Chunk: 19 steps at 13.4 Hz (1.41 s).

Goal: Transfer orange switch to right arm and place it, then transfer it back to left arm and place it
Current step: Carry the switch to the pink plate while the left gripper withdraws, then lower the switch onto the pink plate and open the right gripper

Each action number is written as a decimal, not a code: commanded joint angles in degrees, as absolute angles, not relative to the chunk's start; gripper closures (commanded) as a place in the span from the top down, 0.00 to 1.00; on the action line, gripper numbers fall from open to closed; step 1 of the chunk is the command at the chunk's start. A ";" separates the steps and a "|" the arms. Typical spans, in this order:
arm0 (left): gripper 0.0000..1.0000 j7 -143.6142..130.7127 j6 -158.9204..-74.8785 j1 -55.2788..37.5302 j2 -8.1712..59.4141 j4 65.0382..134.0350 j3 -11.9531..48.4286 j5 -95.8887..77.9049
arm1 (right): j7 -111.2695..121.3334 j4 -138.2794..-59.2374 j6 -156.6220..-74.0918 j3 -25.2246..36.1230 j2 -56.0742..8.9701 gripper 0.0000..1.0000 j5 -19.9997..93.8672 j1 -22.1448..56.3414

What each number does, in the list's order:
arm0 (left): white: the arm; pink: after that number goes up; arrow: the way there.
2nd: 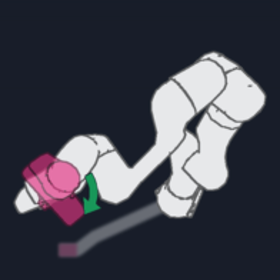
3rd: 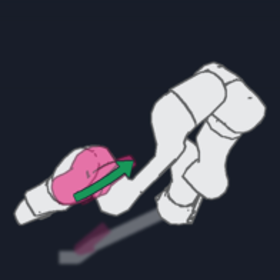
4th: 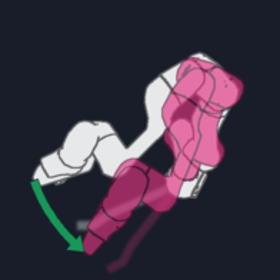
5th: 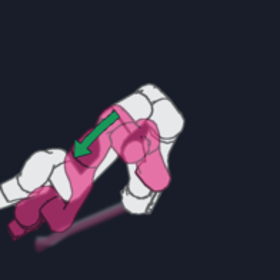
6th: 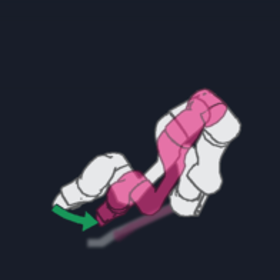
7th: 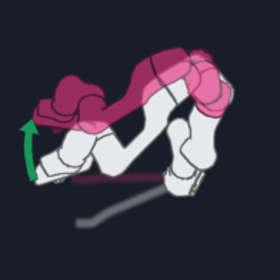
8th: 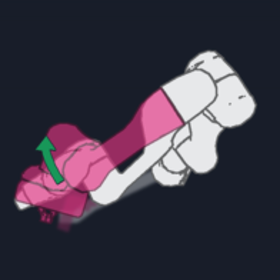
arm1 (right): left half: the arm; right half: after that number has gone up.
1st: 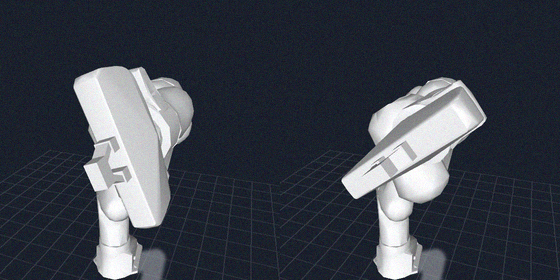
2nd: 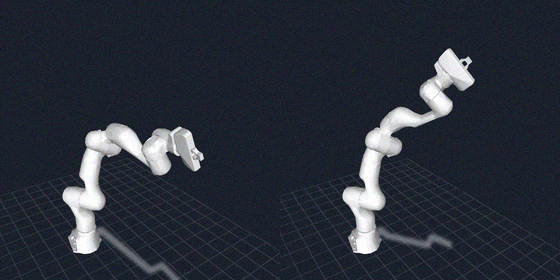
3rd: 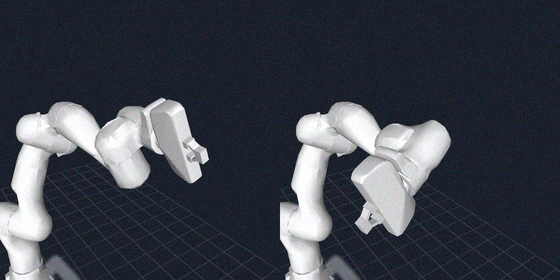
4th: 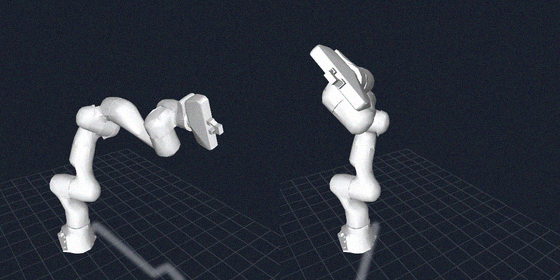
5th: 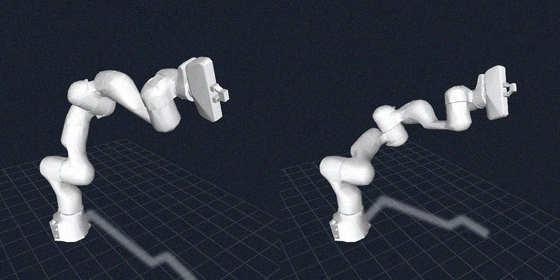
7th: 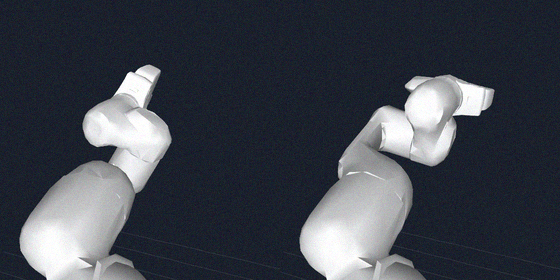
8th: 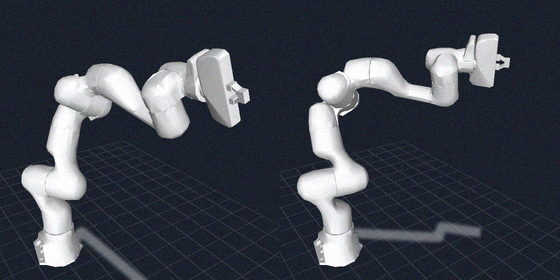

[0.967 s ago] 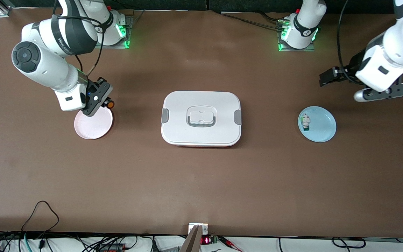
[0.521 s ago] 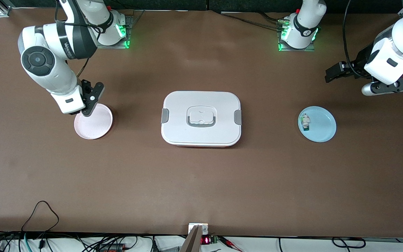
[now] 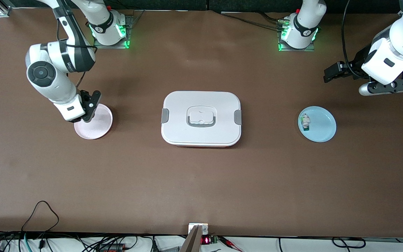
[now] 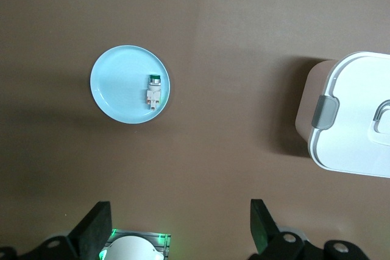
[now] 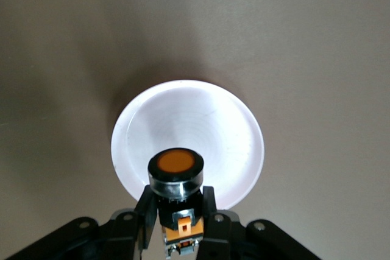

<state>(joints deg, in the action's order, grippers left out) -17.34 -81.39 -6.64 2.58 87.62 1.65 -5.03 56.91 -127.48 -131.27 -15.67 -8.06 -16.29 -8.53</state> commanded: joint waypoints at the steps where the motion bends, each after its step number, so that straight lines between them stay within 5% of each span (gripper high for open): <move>1: 1.00 -16.52 -82.09 -6.94 1.14 89.12 1.49 -4.48 | 57.83 -131.74 -137.79 -16.35 -8.25 0.26 -20.11 -11.59; 5: 1.00 -16.00 -82.00 0.42 1.41 88.86 7.53 -4.22 | 57.75 -132.53 -143.16 -16.26 -12.47 0.27 -25.74 -13.44; 19: 1.00 -13.27 -82.62 -0.44 1.32 88.86 7.82 0.09 | 54.05 -134.56 -150.47 -13.62 -17.67 0.27 -29.44 -13.80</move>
<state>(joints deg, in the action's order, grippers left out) -14.88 -81.77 -0.50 2.58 87.64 7.45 -1.57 55.18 -134.15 -148.77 -13.67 -17.15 -27.90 -13.19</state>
